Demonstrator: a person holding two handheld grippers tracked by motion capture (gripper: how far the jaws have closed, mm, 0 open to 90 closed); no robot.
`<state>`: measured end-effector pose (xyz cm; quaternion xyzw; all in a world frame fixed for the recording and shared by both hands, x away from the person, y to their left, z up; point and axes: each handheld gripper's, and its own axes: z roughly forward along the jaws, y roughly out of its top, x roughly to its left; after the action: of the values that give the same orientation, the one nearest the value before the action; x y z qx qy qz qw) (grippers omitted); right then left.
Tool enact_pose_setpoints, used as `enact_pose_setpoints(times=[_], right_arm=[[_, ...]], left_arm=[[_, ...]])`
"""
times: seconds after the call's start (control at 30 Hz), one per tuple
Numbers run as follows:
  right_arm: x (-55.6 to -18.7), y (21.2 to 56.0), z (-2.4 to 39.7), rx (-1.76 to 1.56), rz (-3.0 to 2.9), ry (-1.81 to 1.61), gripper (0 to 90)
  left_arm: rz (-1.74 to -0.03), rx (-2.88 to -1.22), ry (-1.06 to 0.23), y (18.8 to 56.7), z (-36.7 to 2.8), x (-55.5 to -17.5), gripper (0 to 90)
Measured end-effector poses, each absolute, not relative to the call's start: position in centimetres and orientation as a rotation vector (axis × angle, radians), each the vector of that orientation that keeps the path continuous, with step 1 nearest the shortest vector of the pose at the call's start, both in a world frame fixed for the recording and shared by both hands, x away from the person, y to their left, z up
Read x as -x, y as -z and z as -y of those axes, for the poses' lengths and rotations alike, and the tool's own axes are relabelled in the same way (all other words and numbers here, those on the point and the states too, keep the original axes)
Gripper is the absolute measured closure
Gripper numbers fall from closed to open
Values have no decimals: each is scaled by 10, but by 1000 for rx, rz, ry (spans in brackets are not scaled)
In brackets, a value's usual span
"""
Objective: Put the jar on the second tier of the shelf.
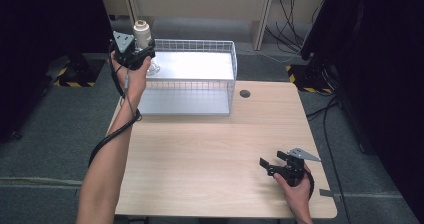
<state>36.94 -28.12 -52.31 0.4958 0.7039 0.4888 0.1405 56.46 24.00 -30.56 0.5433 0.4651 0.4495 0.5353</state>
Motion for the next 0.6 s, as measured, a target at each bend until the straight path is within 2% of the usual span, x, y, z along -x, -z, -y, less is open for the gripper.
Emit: enact_pose_setpoints(times=[0.27,0.6], right_arm=[[-369,523,281,-1430,-2034,-1411,72],[-369,523,281,-1429,-2034,-1409,71]], left_arm=[[-1098,-1302,-1084,310,-241,-556,127],[-1070,-1336,-1073,309,-238,-539,107]])
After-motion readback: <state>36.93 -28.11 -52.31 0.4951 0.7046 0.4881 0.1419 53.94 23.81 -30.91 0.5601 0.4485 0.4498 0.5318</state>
